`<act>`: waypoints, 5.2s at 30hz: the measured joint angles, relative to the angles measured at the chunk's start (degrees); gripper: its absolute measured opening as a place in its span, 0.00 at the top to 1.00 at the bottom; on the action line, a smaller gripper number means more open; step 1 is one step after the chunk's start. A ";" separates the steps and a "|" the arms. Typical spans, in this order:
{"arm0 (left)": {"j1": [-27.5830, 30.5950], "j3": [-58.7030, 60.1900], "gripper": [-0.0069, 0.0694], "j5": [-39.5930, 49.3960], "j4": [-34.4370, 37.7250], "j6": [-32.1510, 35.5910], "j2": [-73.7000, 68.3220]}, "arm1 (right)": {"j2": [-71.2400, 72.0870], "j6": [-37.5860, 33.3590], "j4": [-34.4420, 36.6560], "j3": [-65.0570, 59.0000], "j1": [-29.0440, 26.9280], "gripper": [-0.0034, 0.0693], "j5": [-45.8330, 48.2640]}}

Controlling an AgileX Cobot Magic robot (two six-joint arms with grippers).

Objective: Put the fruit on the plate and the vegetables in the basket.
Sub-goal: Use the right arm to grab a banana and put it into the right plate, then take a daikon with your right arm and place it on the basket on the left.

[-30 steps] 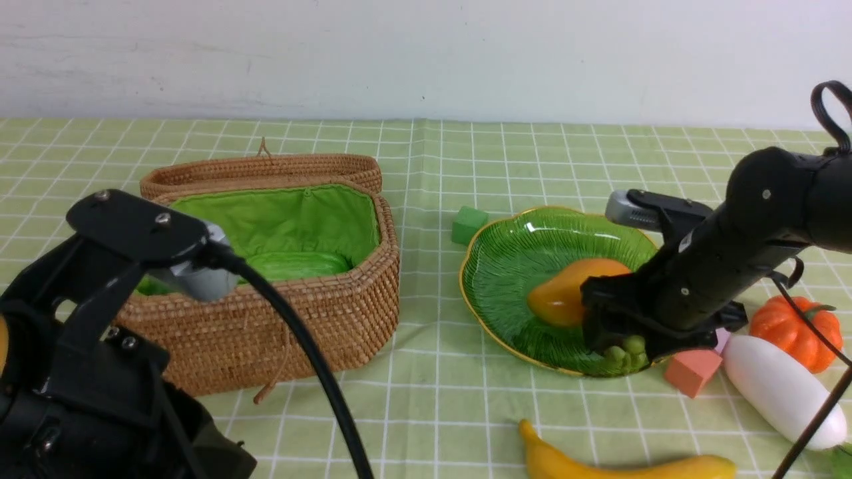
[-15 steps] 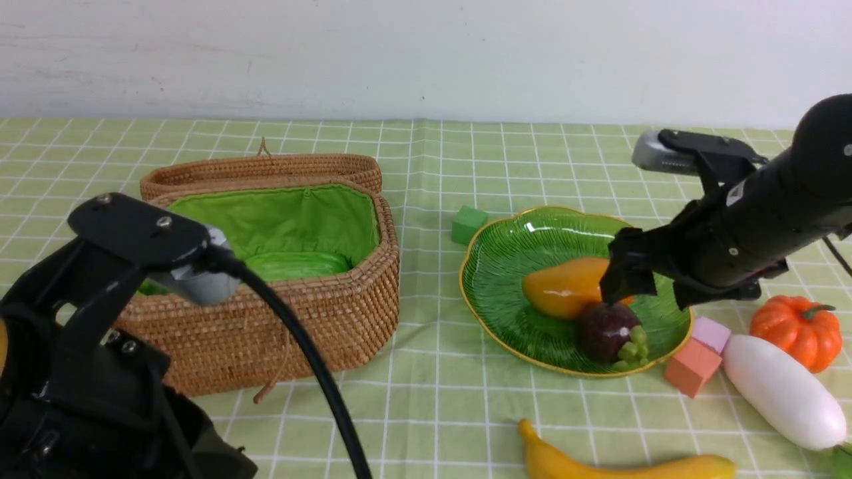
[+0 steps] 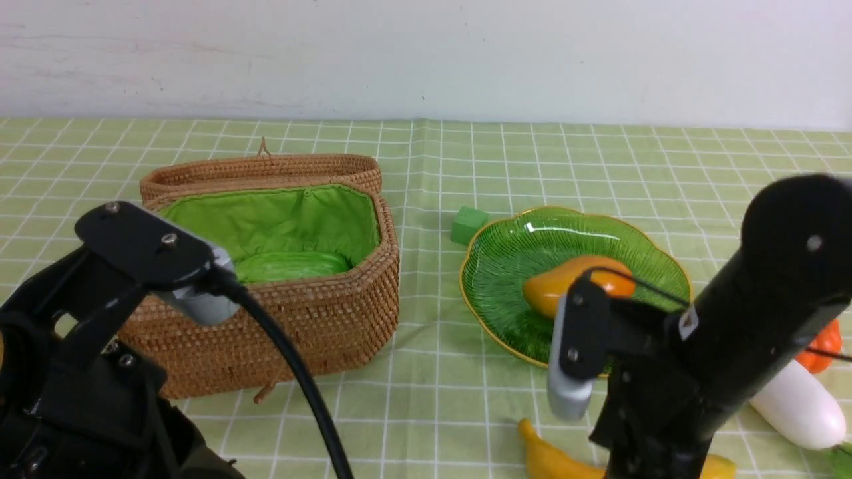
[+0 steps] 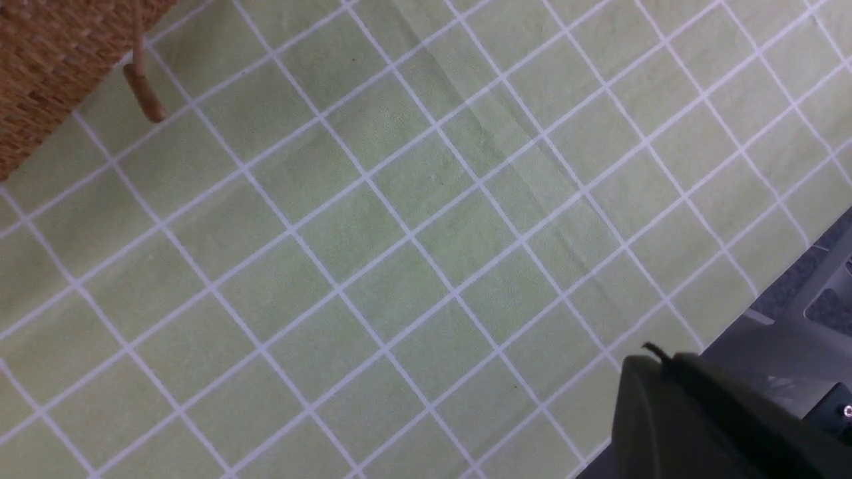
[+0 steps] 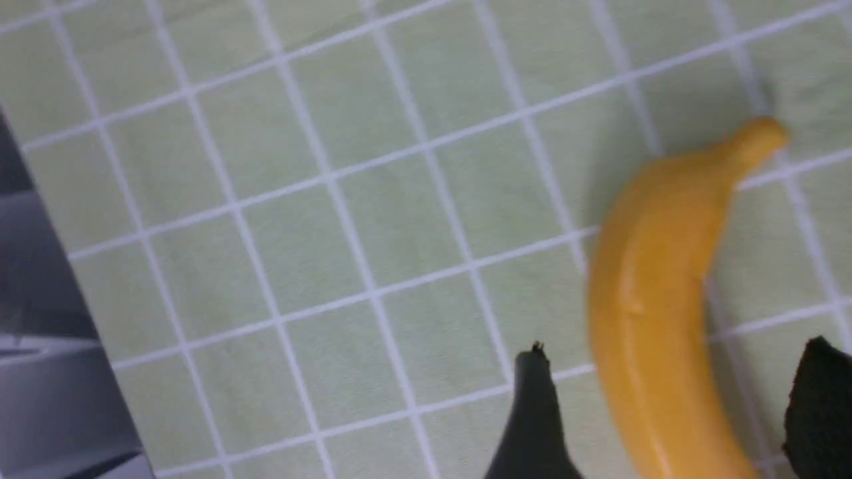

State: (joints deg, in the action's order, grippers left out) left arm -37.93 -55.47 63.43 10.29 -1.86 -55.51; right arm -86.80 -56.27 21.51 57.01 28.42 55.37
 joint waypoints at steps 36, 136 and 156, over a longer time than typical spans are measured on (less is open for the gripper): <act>0.00 0.02 0.87 0.04 0.41 0.21 0.00 | -20.75 22.89 55.28 18.75 -8.58 0.51 -41.40; 0.00 0.02 0.76 2.26 2.09 4.87 0.00 | 0.41 30.43 -8.46 14.19 -29.93 0.21 -1.53; 0.00 0.02 0.75 7.44 -22.11 -7.15 17.10 | -14.59 1.32 43.86 39.75 -2.15 0.21 -9.29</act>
State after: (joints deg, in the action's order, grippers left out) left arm -37.93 -55.45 70.87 -11.82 -9.01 -38.41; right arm -101.39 -54.95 65.37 96.76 26.27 46.09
